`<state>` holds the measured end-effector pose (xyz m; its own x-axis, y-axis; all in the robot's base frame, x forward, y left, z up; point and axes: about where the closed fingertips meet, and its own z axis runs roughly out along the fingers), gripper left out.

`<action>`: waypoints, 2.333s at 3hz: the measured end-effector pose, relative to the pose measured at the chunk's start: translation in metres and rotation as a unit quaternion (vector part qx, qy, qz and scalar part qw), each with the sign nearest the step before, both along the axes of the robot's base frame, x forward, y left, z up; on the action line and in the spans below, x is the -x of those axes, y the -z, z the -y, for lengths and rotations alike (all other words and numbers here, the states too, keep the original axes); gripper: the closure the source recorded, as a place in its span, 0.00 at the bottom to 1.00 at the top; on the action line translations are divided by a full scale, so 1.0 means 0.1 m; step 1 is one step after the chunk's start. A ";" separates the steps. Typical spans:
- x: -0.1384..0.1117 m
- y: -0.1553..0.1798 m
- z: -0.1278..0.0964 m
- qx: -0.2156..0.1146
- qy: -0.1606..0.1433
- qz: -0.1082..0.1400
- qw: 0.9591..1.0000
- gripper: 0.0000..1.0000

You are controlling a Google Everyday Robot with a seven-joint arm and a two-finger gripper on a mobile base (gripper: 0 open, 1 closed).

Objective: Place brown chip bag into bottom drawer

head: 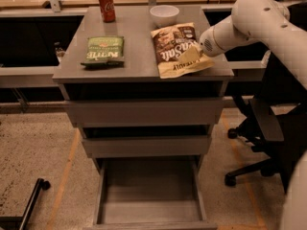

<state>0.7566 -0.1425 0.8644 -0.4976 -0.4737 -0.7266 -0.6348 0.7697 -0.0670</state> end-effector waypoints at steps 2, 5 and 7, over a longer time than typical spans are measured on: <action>0.99 -0.47 0.02 0.022 0.018 0.021 0.999 0.99; 2.73 0.23 -0.30 -0.069 -0.106 -0.128 0.984 1.00; 2.78 0.22 -0.42 -0.066 -0.125 -0.131 0.981 1.00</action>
Offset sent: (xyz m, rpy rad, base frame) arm -0.1731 -0.0097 0.0699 -0.0482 -0.0313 -0.0671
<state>0.4791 -0.1008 0.8428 -0.5564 -0.5153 -0.6518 -0.7868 0.5790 0.2138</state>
